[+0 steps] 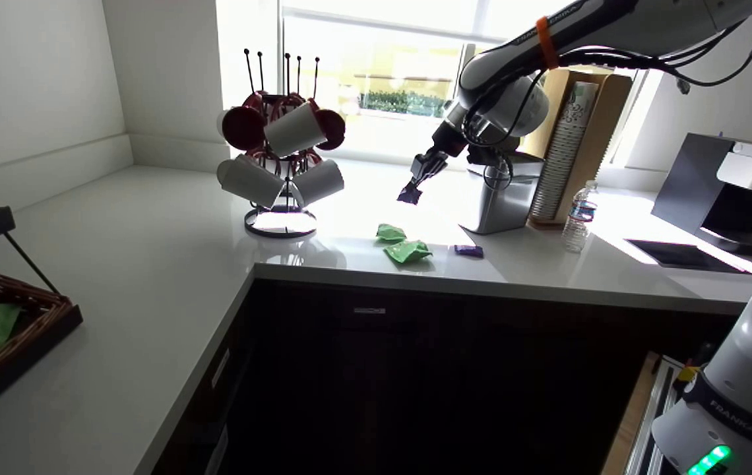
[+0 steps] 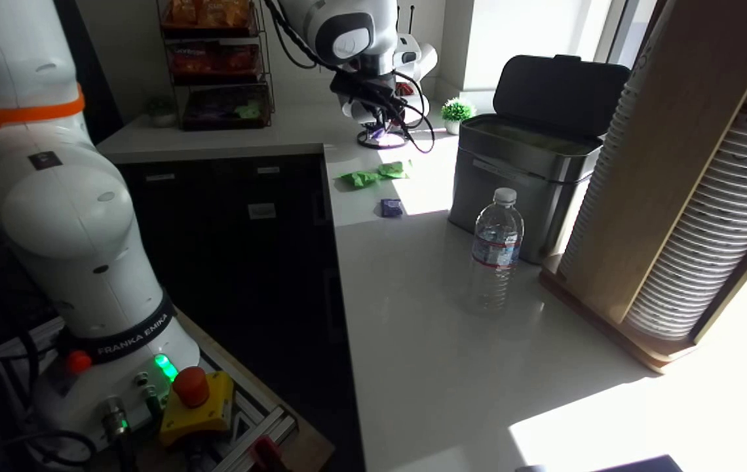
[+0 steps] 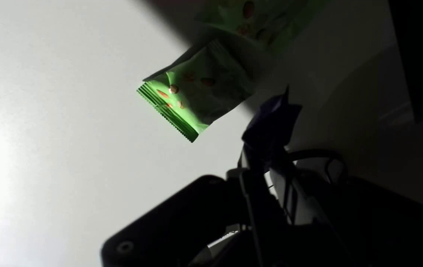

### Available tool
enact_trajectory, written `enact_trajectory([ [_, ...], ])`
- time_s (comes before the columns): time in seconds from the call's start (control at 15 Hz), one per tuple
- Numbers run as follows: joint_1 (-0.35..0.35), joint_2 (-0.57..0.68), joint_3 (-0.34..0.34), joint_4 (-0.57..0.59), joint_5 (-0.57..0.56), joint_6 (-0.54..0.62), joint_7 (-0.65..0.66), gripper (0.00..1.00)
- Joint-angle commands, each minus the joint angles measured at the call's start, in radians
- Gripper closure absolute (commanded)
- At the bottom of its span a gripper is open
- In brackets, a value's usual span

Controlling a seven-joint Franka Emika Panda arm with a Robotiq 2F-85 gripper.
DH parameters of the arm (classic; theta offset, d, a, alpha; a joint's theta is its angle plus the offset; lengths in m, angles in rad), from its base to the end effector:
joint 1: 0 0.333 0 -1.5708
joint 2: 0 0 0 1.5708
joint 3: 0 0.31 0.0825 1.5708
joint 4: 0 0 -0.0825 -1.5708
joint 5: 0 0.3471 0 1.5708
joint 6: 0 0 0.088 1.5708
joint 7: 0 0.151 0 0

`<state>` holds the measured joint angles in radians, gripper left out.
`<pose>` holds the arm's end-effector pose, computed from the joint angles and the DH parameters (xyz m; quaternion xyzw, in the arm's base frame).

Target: Move one purple sachet to the left, one green sachet to the right and then one green sachet to the left

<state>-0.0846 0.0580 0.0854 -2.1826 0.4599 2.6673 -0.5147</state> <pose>0.5657 -0.0040 0.3852 -0.9648 -0.0716 -0.2364 0.0899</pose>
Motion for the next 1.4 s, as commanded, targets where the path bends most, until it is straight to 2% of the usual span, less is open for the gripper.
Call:
enact_trajectory([
  [0.0, 0.045, 0.007, 0.006, 0.032, 0.029, -0.029, -0.032, 0.97],
  [0.4, 0.082, 0.070, 0.028, 0.062, 0.008, -0.009, -0.007, 0.97],
  [0.47, 0.082, 0.082, 0.031, 0.065, 0.007, -0.007, -0.004, 0.94],
  [0.53, 0.081, 0.094, 0.034, 0.067, 0.005, -0.008, 0.000, 0.62],
  [0.6, 0.079, 0.103, 0.037, 0.069, 0.003, -0.009, 0.002, 0.61],
  [1.13, 0.065, 0.104, 0.049, 0.060, -0.019, -0.043, 0.000, 0.01],
  [1.33, 0.069, 0.108, 0.041, 0.037, -0.061, -0.053, 0.012, 0.00],
])
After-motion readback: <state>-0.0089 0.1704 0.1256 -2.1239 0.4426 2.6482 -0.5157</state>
